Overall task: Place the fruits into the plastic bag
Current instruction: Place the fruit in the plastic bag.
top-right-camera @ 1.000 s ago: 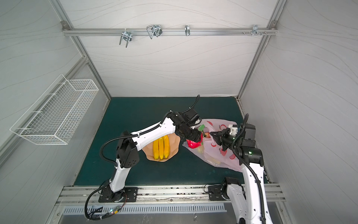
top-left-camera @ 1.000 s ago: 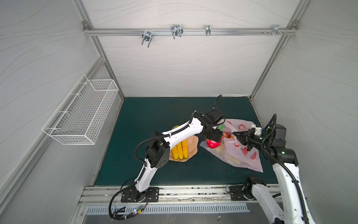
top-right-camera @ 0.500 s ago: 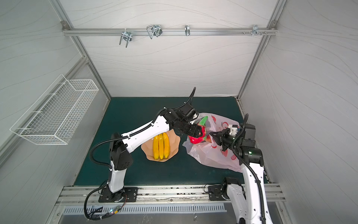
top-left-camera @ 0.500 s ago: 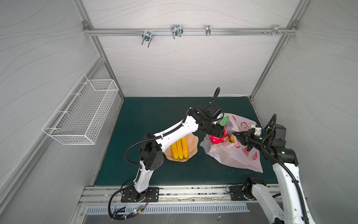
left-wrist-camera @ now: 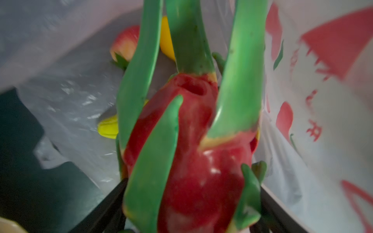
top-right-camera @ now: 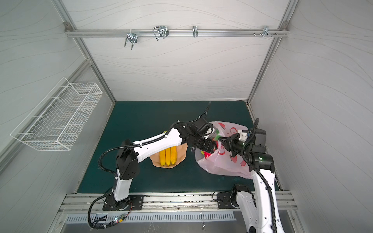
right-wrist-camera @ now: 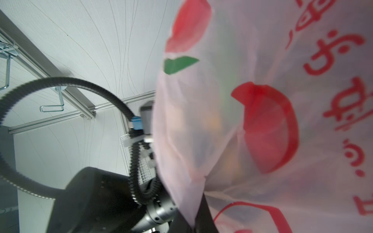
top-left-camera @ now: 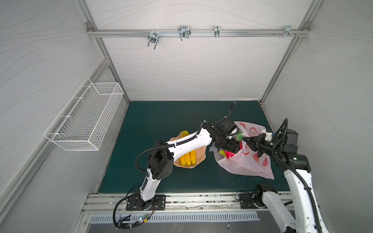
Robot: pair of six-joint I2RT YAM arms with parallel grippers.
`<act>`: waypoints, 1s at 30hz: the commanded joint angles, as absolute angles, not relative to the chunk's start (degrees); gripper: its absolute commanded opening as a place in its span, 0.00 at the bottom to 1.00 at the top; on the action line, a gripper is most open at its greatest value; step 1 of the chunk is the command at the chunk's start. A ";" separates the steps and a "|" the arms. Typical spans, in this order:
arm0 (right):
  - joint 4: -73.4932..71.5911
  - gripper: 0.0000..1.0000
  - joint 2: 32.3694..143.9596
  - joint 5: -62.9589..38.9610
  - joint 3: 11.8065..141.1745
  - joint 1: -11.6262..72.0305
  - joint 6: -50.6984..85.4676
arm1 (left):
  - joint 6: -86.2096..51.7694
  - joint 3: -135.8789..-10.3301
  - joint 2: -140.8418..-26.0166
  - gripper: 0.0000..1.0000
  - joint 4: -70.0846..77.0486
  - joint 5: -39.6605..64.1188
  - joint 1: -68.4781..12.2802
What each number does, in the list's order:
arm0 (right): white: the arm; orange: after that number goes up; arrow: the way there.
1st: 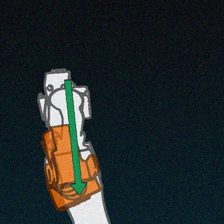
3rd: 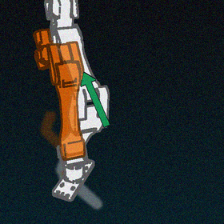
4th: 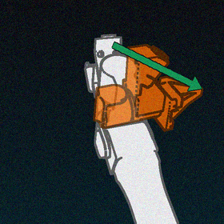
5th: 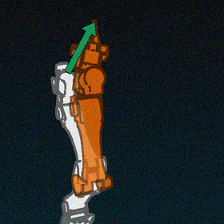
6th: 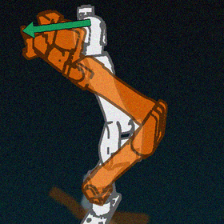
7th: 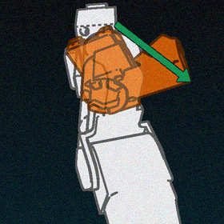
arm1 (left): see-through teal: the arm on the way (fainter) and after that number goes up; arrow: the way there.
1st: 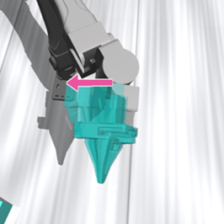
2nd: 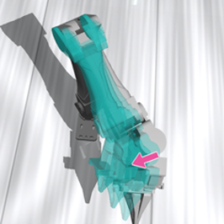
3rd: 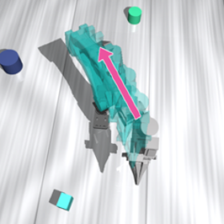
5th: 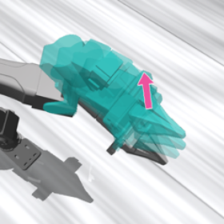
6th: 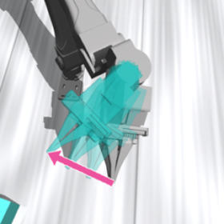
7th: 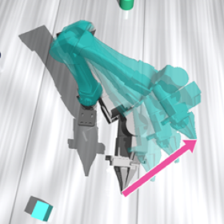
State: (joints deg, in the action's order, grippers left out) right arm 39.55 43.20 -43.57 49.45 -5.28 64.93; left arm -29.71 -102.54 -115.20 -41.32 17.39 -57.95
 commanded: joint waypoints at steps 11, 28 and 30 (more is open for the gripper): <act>39.99 0.06 42.82 -42.42 51.27 -3.44 66.43 | -35.59 -101.87 -114.29 0.52 -33.55 20.48 -59.59; 38.15 0.05 41.80 -40.86 49.48 -1.05 68.93 | -42.12 -115.82 -125.01 0.73 -31.30 24.84 -59.85; 37.84 0.05 41.88 -40.78 49.31 -1.05 69.08 | -43.70 -114.57 -124.59 0.79 -29.83 25.23 -59.94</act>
State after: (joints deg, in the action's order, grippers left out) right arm 37.78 42.41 -38.52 49.67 -1.61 67.64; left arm -40.58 -113.32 -124.79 -37.54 22.87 -59.48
